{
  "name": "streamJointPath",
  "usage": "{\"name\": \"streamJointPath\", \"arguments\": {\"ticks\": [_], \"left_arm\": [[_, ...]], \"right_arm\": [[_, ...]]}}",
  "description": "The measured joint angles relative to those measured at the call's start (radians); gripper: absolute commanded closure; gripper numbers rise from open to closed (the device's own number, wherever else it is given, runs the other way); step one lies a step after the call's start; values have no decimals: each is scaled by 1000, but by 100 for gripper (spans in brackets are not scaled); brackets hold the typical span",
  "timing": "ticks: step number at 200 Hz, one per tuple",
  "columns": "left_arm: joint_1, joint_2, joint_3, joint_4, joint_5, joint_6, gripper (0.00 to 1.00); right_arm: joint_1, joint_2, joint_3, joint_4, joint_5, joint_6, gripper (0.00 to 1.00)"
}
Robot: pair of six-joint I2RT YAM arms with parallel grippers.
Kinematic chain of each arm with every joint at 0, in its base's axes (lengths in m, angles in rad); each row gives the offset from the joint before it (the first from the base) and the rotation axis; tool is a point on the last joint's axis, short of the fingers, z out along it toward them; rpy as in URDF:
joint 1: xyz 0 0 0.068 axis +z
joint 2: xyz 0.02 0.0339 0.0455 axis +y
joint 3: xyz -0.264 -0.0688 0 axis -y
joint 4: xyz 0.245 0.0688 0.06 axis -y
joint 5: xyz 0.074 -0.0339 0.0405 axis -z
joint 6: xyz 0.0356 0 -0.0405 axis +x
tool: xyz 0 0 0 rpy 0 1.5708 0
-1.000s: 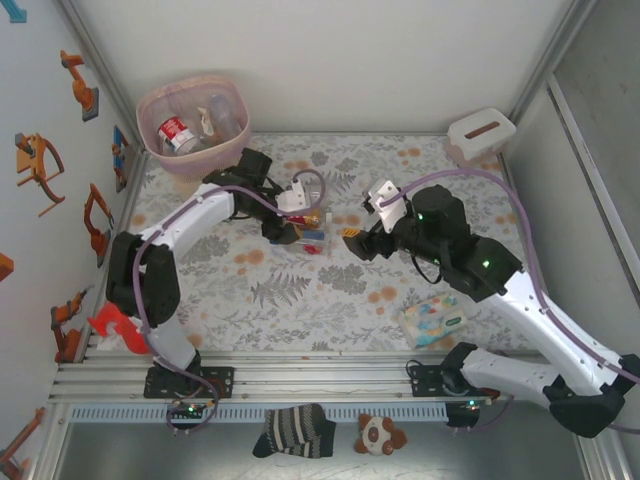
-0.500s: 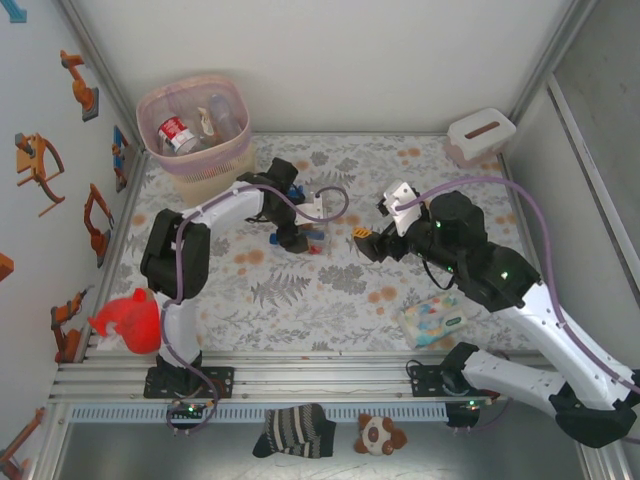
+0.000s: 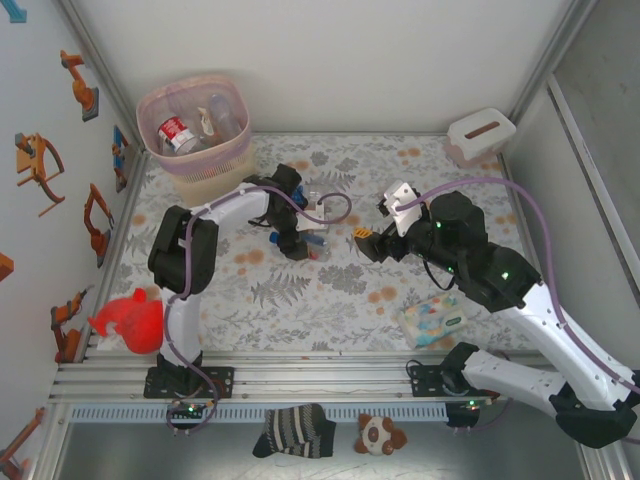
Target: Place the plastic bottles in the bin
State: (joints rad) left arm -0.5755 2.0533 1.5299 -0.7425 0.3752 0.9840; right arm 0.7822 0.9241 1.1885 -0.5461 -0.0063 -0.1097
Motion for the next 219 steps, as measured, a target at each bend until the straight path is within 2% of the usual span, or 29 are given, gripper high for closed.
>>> {"name": "streamJointPath", "arguments": {"ticks": [28, 98, 144, 174, 219], "left_arm": [[0, 12, 0, -6, -2, 0, 24], [0, 23, 7, -26, -10, 0, 38], [0, 18, 8, -42, -9, 0, 43], [0, -13, 8, -56, -8, 0, 50], [16, -113, 16, -83, 37, -6, 50]], "right_arm": [[0, 0, 0, 0, 0, 0, 14], [0, -1, 0, 0, 0, 0, 14], [0, -7, -2, 0, 0, 1, 14], [0, -10, -4, 0, 0, 1, 14], [0, -9, -4, 1, 0, 1, 14]]}}
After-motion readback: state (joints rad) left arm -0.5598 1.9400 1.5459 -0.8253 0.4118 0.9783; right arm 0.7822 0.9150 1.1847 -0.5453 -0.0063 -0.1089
